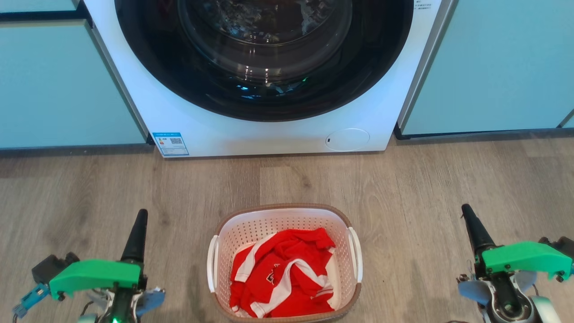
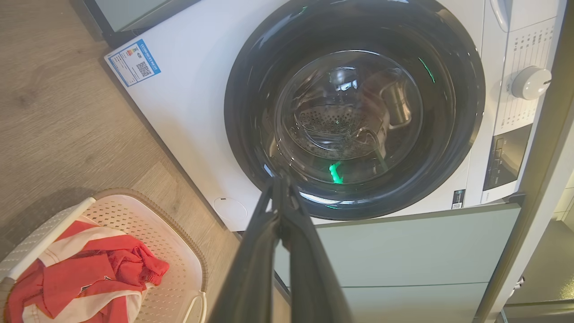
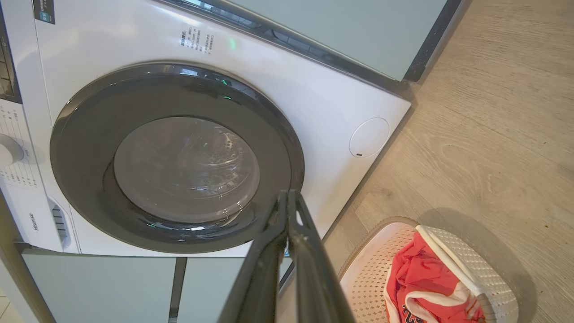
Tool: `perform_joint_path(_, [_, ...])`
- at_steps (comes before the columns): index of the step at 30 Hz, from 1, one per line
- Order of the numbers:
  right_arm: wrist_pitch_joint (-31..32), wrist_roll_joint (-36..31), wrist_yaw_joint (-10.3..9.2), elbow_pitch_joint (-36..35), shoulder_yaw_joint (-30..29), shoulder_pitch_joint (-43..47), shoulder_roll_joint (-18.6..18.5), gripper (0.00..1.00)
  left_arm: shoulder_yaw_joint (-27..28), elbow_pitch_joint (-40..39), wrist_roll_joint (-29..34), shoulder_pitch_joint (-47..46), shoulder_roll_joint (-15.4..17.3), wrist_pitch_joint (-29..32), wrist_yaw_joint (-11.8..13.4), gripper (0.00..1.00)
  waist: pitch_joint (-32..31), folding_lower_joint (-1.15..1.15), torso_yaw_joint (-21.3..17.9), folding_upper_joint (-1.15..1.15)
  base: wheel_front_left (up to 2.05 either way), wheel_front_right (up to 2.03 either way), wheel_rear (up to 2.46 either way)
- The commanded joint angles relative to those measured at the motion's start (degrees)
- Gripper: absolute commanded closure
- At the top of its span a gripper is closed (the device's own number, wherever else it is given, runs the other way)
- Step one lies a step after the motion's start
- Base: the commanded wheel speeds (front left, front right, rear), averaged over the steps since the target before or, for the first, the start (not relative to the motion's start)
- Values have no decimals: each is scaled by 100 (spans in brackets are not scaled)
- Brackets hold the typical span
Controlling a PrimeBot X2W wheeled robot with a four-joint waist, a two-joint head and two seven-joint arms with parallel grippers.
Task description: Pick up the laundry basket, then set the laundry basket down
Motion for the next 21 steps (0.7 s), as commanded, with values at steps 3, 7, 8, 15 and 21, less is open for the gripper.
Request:
perform_joint_path(3, [92,295,-11,-148,19,-282,-98,100,255,-135,-302,-366,112,84,-32,100,-18,0,6,0,0,0,0])
perform_joint_path(7, [161,524,-12,-125,-18,-298,-98,100,294,-107,-544,-398,114,153,-34,100,-38,0,12,0,0,0,0])
perform_joint_path(8, [178,581,-12,-119,-28,-302,-98,100,304,-99,-605,-406,115,170,-34,100,-43,0,13,0,0,0,0])
perform_joint_path(15, [300,984,-13,-78,-96,-330,-97,100,373,-50,-1032,-463,118,292,-36,100,-78,0,24,0,0,0,0])
perform_joint_path(21, [387,1271,-13,-49,-145,-351,-96,100,424,-14,-1336,-503,120,379,-38,100,-104,0,32,0,0,0,0])
